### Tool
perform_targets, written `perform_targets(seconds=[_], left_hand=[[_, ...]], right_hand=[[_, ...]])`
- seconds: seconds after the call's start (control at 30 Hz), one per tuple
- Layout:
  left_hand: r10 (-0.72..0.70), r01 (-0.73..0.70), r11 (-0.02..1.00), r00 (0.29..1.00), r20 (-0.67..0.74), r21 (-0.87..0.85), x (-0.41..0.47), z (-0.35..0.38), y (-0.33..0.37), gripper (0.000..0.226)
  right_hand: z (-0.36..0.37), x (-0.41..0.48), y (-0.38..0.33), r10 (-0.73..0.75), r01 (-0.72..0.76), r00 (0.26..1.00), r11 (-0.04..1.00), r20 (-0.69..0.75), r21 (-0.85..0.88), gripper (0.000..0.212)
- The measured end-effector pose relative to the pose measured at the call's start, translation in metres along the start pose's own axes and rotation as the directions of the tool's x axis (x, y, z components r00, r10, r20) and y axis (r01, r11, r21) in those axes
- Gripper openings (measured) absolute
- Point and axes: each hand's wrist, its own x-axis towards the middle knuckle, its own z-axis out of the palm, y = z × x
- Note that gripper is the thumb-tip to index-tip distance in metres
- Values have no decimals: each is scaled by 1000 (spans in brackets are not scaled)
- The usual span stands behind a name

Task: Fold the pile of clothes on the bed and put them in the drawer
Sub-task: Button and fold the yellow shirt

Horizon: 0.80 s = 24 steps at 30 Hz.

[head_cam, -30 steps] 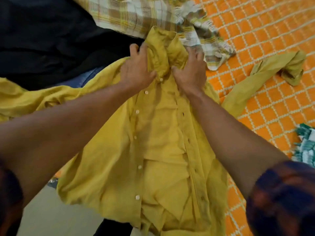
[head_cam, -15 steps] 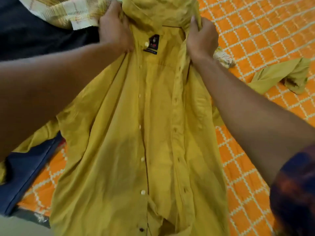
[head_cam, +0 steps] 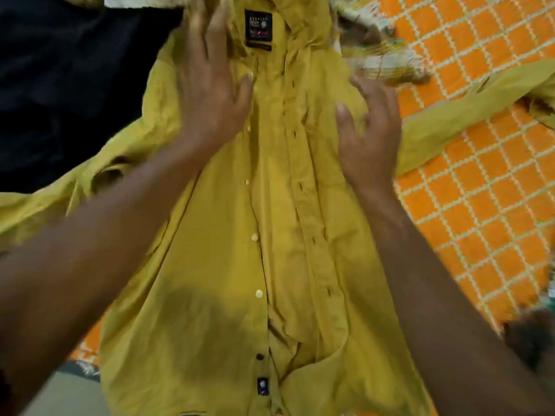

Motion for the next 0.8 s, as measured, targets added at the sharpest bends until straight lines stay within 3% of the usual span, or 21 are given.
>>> perform_targets(seconds=[0.07, 0.13, 0.2, 0.27, 0.33, 0.4, 0.47, 0.53, 0.63, 0.73, 0.77, 0.8], left_hand=[[39, -39, 999, 999, 38, -2, -69, -3, 24, 62], [121, -113, 992, 974, 194, -52, -150, -4, 48, 50], [131, -108, 991, 914, 384, -82, -229, -9, 66, 38], [121, -119, 992, 867, 483, -35, -289, -19, 77, 28], [129, -159, 987, 834, 537, 9, -325, -31, 87, 21], [127, -198, 978, 819, 559, 67, -340, -41, 94, 18], [104, -209, 972, 797, 595, 109, -348, -51, 103, 30], [25, -126, 987, 728, 685, 97, -349, -60, 111, 53], [-163, 155, 984, 570, 806, 89, -346, -61, 115, 79], [-206, 227, 969, 547, 812, 93, -358, -55, 127, 70], [-280, 379, 923, 531, 800, 71, -363, -56, 136, 58], [-381, 616, 788, 484, 788, 3, -363, -55, 144, 42]], right_hand=[[-39, -65, 15, 94, -102, 992, 990, -90, -93, 30], [-78, -127, 26, 282, -301, 949, 943, -138, -141, 30], [-115, -186, 36, 593, -599, 798, 799, -109, -44, 25], [-146, -228, 37, 780, -783, 622, 617, 69, 84, 22], [-173, -254, 36, 779, -830, 539, 557, 320, 40, 25], [-191, -260, 32, 675, -833, 430, 552, 600, -23, 20], [-205, -261, 27, 567, -827, 302, 555, 766, -85, 28], [-216, -260, 29, 509, -794, 286, 600, 812, -97, 36], [-228, -266, 39, 465, -756, 317, 650, 827, -76, 46], [-245, -279, 44, 458, -733, 360, 678, 813, -58, 47], [-253, -286, 46, 465, -708, 397, 704, 791, -59, 40], [-259, -290, 50, 494, -676, 453, 733, 742, -76, 32]])
